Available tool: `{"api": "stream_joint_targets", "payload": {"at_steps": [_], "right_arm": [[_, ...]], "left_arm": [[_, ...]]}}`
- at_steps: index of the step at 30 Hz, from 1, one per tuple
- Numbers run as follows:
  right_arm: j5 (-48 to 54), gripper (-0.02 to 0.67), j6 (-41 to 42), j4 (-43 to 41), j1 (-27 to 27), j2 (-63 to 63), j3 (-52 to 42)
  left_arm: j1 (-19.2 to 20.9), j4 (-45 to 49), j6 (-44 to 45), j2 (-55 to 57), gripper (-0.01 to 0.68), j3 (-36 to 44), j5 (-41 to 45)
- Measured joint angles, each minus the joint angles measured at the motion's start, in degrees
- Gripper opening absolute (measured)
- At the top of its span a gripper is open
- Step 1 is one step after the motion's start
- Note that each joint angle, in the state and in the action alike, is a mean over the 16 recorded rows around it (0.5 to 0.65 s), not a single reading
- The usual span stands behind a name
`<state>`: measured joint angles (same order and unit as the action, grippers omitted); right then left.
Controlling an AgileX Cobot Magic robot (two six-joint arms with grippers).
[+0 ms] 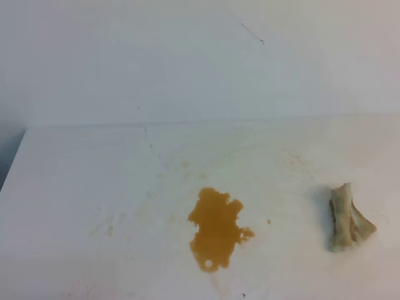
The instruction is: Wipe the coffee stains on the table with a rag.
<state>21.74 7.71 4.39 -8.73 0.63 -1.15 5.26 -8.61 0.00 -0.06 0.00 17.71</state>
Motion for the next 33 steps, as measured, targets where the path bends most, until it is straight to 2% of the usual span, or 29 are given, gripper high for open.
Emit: {"api": "stream_joint_targets", "payload": {"at_steps": [33], "right_arm": [[-0.51,0.003,0.00,0.00,0.00,0.00,-0.09]], "left_arm": [[0.00,0.00,0.00,0.00,0.005,0.00,0.06]]}}
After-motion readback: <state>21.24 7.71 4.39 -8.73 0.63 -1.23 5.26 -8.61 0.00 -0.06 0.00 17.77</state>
